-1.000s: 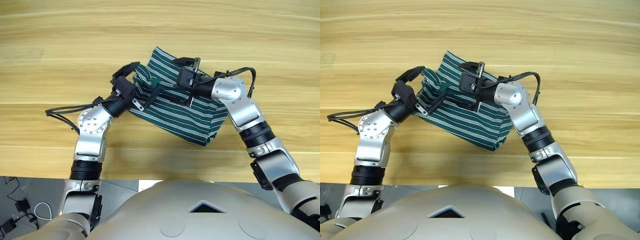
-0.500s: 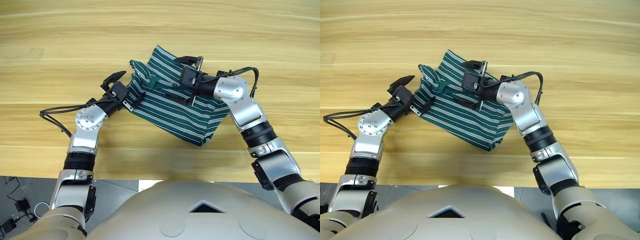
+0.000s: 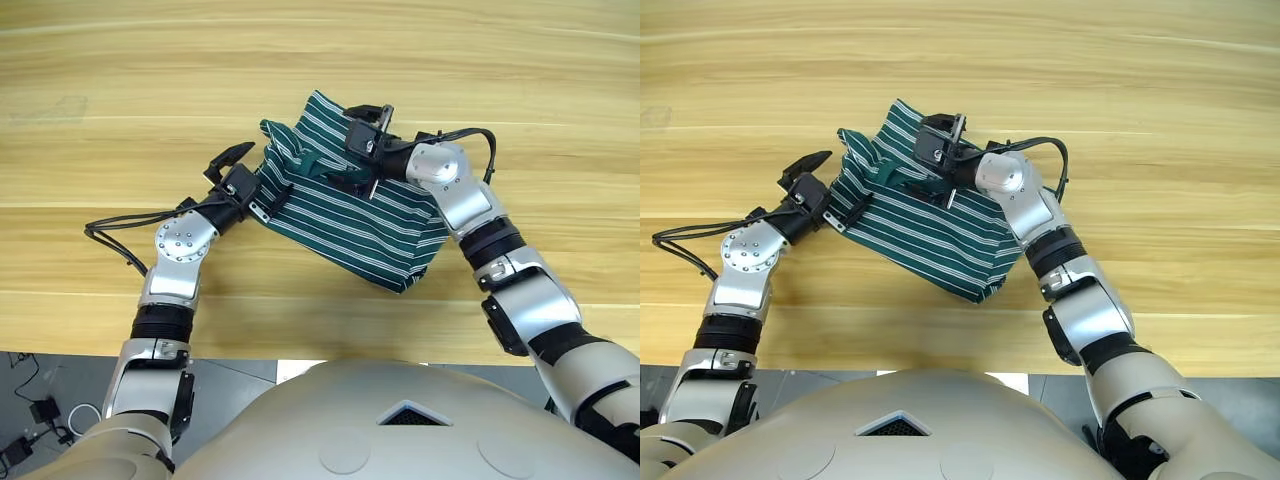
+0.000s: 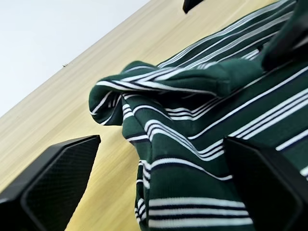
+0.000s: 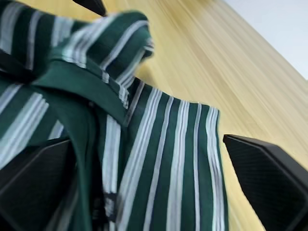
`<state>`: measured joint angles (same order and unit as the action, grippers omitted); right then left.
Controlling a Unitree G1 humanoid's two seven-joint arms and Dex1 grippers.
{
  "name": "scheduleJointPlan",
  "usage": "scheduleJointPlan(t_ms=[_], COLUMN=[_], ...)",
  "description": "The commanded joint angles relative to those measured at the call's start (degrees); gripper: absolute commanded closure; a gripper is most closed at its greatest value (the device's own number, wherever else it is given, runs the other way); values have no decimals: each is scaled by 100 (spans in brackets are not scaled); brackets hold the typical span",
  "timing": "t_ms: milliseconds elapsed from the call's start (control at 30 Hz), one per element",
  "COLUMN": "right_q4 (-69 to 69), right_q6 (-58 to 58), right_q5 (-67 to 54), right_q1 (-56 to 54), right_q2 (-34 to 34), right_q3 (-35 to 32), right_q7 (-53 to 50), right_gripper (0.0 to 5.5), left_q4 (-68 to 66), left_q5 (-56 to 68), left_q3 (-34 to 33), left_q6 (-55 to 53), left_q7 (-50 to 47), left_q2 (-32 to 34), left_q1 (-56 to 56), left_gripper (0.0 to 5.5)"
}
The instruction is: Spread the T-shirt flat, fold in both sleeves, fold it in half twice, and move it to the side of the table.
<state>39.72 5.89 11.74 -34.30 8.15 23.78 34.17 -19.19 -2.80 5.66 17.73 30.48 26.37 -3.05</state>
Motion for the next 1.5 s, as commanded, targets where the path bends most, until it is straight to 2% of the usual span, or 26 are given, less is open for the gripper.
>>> scheduleJointPlan(t_ms=[33, 400, 633, 900, 967, 1167, 1300, 1500], right_q4=[600, 1667, 2262, 2391, 2272, 1039, 877, 2072], right_q6=[249, 730, 821, 1042, 1168, 1299, 1118, 1195], right_q5=[54, 163, -477, -363, -440, -1705, -1701, -435], right_q1=[-261, -695, -1563, -1376, -1273, -951, -910, -1418], right_q2=[-13, -49, 124, 134, 130, -285, -460, -659], right_q3=[-168, -451, -1491, -1554, -1582, -1991, -1794, -1032], right_q7=[-193, -695, -1126, -1189, -981, 675, 1024, -40], right_gripper=[10, 10, 10, 10, 10, 10, 10, 10], left_q4=[15, -1, -73, -109, -126, -236, -274, -319], left_q5=[-74, -101, -112, -91, -128, -69, -100, -116], left_q3=[71, 122, 165, 130, 60, -86, -42, 23], left_q6=[-10, 19, 62, 135, 210, 260, 273, 282], left_q7=[-2, -6, -1, -49, -198, -406, -405, -376], left_q2=[-44, -118, -112, -117, -119, -159, -170, -213], left_q1=[-20, 3, 14, 18, -5, -120, -132, -187], left_gripper=[76, 76, 76, 76, 76, 76, 76, 76])
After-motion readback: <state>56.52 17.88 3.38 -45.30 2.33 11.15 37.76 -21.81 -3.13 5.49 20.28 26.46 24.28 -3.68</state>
